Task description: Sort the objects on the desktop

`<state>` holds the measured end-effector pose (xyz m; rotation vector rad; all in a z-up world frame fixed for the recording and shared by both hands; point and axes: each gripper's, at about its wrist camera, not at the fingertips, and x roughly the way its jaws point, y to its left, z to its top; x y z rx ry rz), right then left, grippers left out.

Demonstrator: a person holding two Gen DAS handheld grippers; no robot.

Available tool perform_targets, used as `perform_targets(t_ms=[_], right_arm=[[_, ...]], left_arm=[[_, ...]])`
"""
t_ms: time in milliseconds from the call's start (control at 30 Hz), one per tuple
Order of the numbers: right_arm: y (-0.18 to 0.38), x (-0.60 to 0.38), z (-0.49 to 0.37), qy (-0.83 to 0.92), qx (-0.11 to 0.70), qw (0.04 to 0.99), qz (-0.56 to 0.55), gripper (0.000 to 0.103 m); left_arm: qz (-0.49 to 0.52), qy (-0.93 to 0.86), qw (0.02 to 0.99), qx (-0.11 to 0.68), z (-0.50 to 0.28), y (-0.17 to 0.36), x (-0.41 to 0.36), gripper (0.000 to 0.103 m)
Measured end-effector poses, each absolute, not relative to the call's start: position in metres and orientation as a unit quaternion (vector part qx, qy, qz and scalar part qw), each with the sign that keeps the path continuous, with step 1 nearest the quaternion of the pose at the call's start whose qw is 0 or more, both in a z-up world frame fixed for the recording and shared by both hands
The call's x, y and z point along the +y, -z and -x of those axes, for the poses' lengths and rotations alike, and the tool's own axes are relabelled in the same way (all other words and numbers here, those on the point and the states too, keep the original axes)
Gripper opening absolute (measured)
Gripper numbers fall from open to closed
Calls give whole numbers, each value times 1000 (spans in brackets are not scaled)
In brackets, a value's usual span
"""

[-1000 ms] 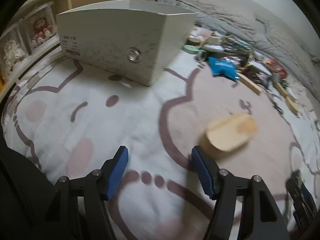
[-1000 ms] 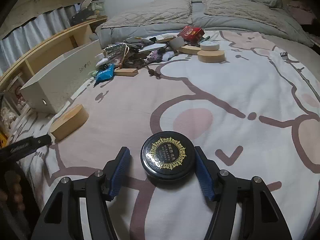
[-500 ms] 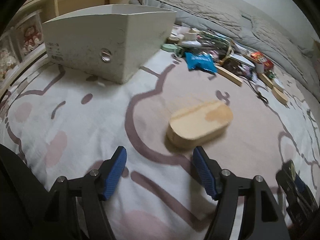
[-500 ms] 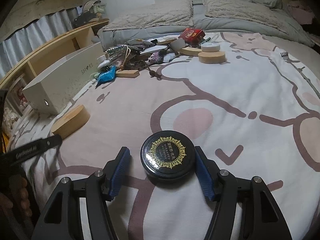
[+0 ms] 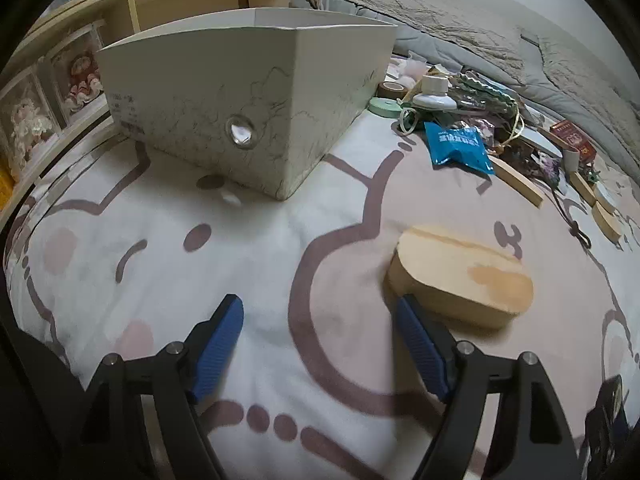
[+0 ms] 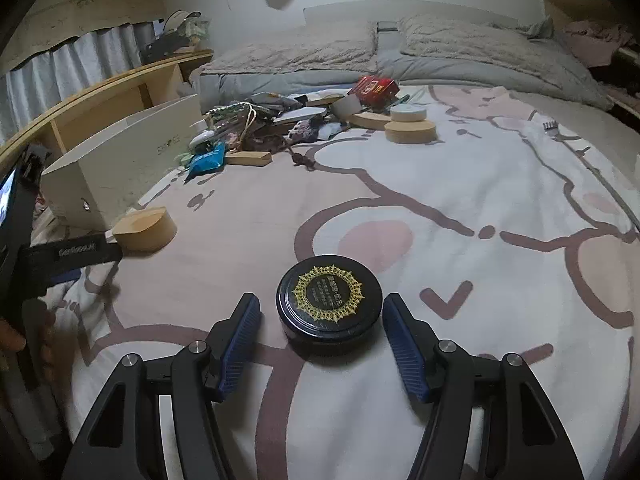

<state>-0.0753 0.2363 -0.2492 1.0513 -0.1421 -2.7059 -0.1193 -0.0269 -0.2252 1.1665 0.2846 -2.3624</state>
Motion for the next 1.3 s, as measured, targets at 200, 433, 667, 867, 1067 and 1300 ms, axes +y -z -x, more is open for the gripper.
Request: perform_targets(t_ms=[200,433,667,867,1067,1300], right_arm=[[251,237,77,927,-46,103,-358,52],[251,236,78,925,-43,105,-362,51],[251,234,78,924,-37,107,-365,51],[252,234,79,924,-38,109,-366,51],[252,234,79,923,-39,109,-366,51],[252,233,78,924,-36,108,-366,51]], left_arm=[[-425,871,222,108,114,228,-20,101],[-423,893,140,66,106,224,16,103],[-420,903,80,51,130,215,35,103],[-442,892,54,78,154,217,18,103],[-452,886,49,94,154,224,6,103],[-443,891,40,88,154,224,8,94]])
